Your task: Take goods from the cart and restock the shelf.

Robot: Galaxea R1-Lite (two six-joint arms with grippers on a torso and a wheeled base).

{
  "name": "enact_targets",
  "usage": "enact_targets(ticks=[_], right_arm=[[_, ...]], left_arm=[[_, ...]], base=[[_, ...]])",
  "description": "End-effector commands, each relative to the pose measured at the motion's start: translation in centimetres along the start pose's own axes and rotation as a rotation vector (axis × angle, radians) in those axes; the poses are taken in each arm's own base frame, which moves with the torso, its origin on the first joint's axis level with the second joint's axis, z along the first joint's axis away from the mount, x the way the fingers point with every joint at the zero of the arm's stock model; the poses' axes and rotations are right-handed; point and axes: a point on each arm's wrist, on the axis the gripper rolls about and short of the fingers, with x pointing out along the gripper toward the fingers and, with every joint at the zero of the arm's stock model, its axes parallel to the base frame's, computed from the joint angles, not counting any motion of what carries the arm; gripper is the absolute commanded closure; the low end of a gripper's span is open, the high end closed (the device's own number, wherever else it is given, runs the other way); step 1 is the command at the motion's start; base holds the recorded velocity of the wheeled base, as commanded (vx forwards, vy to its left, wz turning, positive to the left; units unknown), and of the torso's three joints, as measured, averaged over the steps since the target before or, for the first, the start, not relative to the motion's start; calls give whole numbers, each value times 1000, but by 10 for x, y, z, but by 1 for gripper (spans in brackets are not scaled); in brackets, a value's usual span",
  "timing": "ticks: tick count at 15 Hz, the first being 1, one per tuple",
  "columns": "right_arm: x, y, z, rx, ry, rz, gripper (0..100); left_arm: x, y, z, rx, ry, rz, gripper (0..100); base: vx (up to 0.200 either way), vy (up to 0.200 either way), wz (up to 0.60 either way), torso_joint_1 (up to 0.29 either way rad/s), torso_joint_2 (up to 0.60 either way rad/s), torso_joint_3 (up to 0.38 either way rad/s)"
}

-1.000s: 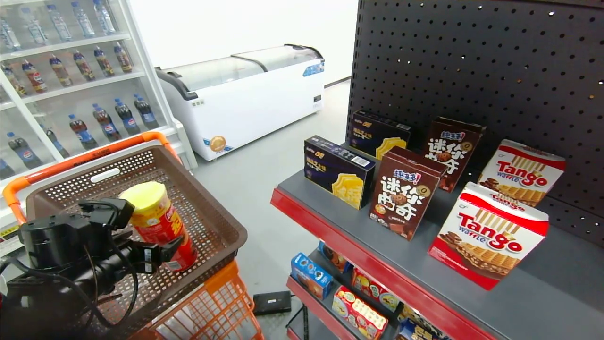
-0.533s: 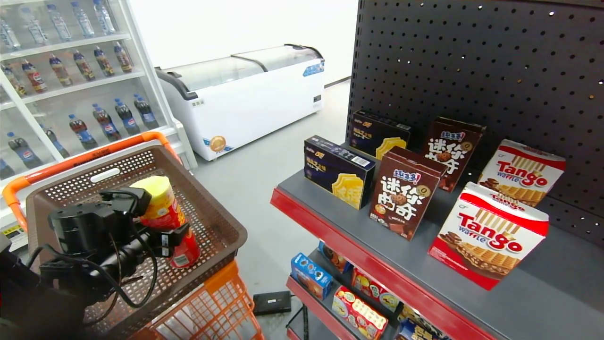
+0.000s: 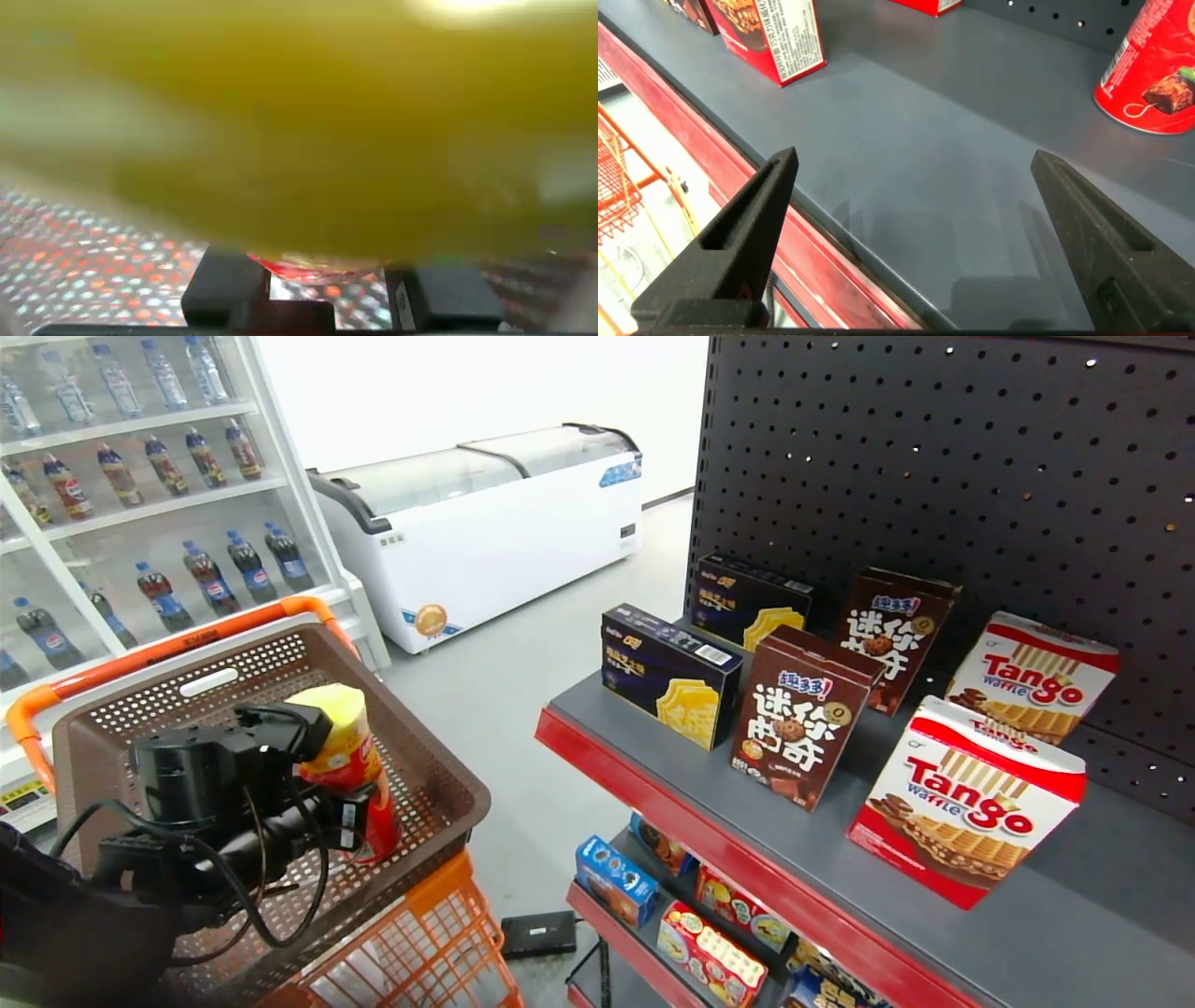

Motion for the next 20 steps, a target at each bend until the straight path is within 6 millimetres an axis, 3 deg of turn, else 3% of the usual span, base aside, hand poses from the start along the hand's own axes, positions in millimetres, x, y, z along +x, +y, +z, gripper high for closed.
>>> enact_targets(ticks=[1,7,11,16,20], right_arm=[[0,0,0,0,1,0,0],[0,0,0,0,1,0,0],[0,0,0,0,1,0,0],[0,0,0,0,1,0,0],[0,0,0,-2,1,7,0]], left_arm=[[-26,-17,41,-8,-147,-133,100],[-105,-30,88,33,-284,-502,100],[-123,-60,92,66,-328,-775,100],[-143,-74,85,104,-312,-990,100],[-165,-69,77,105,-274,-1084,100]], base=[[0,0,0,0,0,0],[0,0,0,0,0,0],[0,0,0,0,0,0],[0,0,0,0,0,0],[0,0,0,0,0,0]])
